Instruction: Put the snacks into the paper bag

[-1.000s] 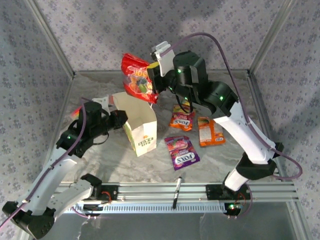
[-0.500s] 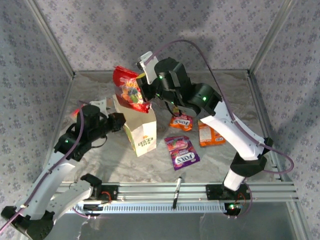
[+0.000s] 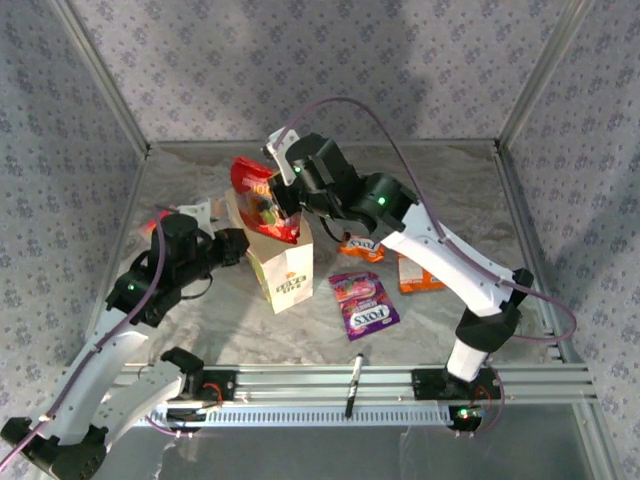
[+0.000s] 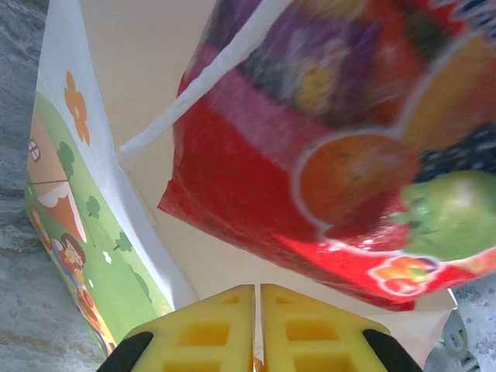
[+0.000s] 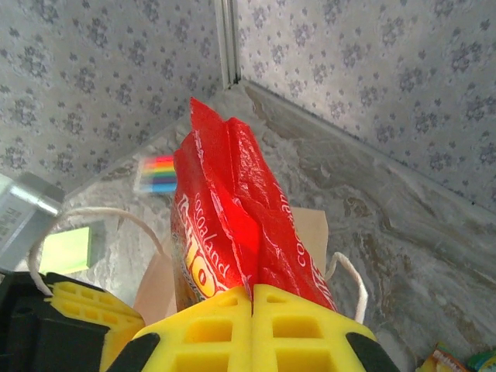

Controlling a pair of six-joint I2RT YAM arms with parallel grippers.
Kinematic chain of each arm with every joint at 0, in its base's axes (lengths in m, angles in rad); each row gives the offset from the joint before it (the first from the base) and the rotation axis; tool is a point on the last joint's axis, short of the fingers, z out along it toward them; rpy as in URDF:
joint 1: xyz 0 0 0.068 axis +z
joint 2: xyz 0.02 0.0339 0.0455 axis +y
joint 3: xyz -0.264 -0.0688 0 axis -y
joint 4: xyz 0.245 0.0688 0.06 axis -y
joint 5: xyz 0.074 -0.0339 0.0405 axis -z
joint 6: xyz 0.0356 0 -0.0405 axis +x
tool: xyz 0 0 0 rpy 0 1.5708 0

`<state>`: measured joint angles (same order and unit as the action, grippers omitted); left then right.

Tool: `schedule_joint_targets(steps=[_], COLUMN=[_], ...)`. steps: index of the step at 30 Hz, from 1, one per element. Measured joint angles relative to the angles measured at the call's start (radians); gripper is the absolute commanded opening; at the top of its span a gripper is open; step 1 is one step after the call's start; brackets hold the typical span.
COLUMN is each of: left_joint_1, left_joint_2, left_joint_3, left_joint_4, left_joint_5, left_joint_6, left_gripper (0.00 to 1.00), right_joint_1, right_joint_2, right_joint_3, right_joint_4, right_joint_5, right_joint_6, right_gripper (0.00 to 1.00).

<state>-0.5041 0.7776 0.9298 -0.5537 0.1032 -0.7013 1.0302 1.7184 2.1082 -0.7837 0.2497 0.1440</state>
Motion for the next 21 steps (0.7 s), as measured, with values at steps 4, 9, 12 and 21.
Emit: schedule_joint_targets(steps=[4, 9, 12, 21], left_joint_1=[0.0, 0.0, 0.0, 0.0], left_joint_2=[-0.002, -0.005, -0.005, -0.004], left_joint_3=[0.0, 0.0, 0.0, 0.0], left_joint_4=[-0.005, -0.005, -0.005, -0.005], left_joint_5=[-0.001, -0.008, -0.012, -0.015], left_joint_6=[0.0, 0.0, 0.0, 0.0], left_gripper=[0.1, 0.1, 0.1, 0.1], right_joint_1=[0.014, 0.024, 0.032, 0.049], right_joint_2=[0.011, 0.02, 0.032, 0.072], right_joint_3=[-0.027, -0.044, -0.055, -0.098], right_joint_4=[-0.006, -0.014, -0.018, -0.074], right_joint_5=[-0.002, -0.012, -0.02, -0.037], right_joint_6=[0.008, 0.026, 0.034, 0.06], right_gripper=[0.0, 0.0, 0.0, 0.0])
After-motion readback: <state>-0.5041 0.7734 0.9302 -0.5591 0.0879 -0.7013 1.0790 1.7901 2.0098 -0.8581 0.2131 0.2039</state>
